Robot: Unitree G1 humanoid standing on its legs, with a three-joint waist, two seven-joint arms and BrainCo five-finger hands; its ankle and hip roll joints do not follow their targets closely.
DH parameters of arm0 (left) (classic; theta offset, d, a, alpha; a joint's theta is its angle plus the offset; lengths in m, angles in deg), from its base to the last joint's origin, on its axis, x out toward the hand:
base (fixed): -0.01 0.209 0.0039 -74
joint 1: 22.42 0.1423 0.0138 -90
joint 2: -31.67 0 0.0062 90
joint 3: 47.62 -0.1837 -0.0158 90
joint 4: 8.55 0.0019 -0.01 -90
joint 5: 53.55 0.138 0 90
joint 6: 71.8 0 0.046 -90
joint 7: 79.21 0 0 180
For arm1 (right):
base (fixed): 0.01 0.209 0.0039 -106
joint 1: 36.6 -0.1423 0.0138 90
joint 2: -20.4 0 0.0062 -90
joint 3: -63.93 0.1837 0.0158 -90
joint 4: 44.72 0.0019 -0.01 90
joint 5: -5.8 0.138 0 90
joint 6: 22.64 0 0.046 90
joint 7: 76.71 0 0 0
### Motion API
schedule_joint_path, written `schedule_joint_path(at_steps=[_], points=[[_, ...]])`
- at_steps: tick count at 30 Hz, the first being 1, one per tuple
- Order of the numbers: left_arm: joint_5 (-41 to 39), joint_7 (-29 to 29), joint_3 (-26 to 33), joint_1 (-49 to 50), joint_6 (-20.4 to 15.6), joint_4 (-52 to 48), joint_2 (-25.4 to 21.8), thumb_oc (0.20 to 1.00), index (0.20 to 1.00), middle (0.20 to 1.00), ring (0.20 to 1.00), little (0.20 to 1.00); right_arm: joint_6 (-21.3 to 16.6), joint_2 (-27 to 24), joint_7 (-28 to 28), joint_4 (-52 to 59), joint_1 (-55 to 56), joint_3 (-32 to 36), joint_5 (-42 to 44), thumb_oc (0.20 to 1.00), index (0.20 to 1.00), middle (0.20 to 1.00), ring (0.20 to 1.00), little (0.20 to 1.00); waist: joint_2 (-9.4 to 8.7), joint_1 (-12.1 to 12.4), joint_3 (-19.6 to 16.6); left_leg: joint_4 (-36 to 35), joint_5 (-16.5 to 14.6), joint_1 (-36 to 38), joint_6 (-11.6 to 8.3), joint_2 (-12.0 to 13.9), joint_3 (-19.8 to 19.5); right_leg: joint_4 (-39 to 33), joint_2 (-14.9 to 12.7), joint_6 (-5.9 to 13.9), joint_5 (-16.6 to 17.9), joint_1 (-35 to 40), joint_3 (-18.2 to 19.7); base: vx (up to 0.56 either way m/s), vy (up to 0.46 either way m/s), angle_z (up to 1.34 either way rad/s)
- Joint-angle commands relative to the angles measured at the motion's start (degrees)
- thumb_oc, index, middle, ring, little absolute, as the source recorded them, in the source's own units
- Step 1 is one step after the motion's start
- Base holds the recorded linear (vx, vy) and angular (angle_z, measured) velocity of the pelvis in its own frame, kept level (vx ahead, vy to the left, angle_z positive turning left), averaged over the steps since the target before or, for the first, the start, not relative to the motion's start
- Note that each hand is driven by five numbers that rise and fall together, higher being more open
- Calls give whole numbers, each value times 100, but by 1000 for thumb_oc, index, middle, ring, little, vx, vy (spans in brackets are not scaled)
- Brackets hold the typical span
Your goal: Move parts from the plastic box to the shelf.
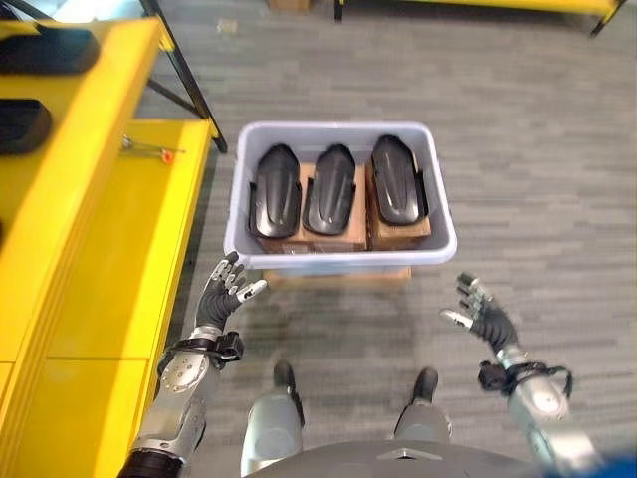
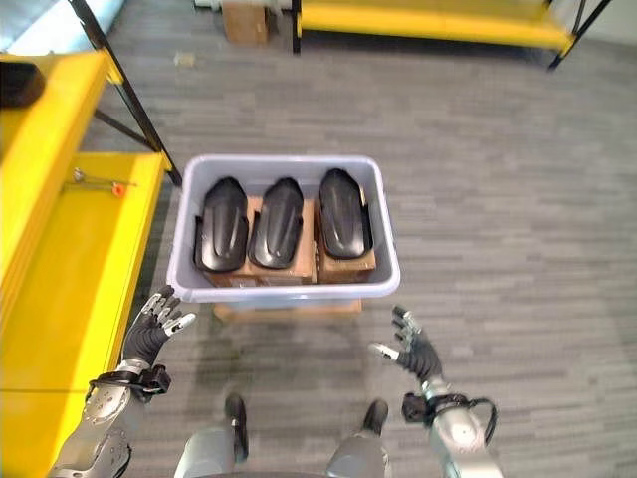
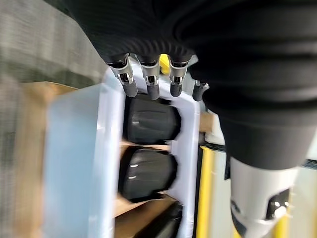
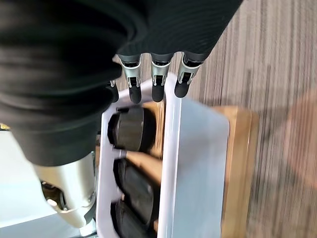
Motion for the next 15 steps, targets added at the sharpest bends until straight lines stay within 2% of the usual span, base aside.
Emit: schedule_joint_path(at_steps=[1, 3, 4, 6, 7, 8, 11, 15], points=[[24, -57, 286, -258, -421, -572, -206, 1000, 1000, 1000, 1000, 1000, -432, -211, -160, 502, -346, 418, -85, 1000, 1000, 1000, 1000, 1000, -127, -15, 5, -13, 147, 301, -220, 440, 200, 682, -631, 225, 172, -414, 329, -57, -219, -13], [-5, -125, 353, -306, -462, -615, -220, 1000, 1000, 1000, 1000, 1000, -487, -307, -230, 594, -576, 421, -69, 1000, 1000, 1000, 1000, 1000, -75, -2, 140, -87, 254, 223, -293, 593, 216, 952, -546, 169, -77, -735, 414, -34, -189, -20], [-25, -138, 374, -324, -473, -633, -214, 1000, 1000, 1000, 1000, 1000, -512, -347, -280, 622, -662, 426, -59, 1000, 1000, 1000, 1000, 1000, -28, 10, 172, -95, 168, 252, -361, 682, 193, 1096, -485, 213, -258, -824, 501, 16, -163, -19], [-25, -184, 421, -354, -522, -703, -218, 1000, 1000, 1000, 1000, 1000, -579, -462, -356, 695, -905, 444, -68, 1000, 1000, 1000, 1000, 1000, 10, 23, 261, -155, 253, 187, -423, 791, 191, 1292, -422, 190, -400, -1075, 579, -28, -151, -13], [-24, -185, 426, -364, -522, -708, -213, 1000, 1000, 1000, 1000, 1000, -580, -466, -359, 694, -920, 446, -67, 1000, 1000, 1000, 1000, 1000, -9, 19, 278, -164, 369, 125, -377, 772, 222, 1270, -438, 118, -304, -1137, 561, -15, -169, -8], [-35, -222, 442, -399, -574, -744, -203, 1000, 1000, 1000, 1000, 1000, -659, -551, -486, 793, -1145, 455, -67, 1000, 1000, 1000, 1000, 1000, 58, 38, 342, -215, 323, 129, -475, 872, 192, 1429, -360, 165, -499, -1286, 653, -12, -155, -7], [-63, -260, 457, -413, -612, -770, -166, 1000, 1000, 1000, 1000, 1000, -705, -642, -600, 854, -1438, 423, -72, 1000, 1000, 1000, 1000, 1000, 106, 69, 390, -303, 404, 73, -508, 927, 199, 1552, -311, 146, -573, -1495, 733, 17, -114, -9], [-124, -340, 376, -436, -684, -900, -172, 1000, 1000, 1000, 1000, 1000, -783, -894, -1033, 979, -2378, 216, -405, 1000, 1000, 1000, 1000, 1000, 252, 197, 484, -501, 576, 2, -556, 953, 195, 1666, -265, 118, -638, -1824, 835, 10, -96, -13]])
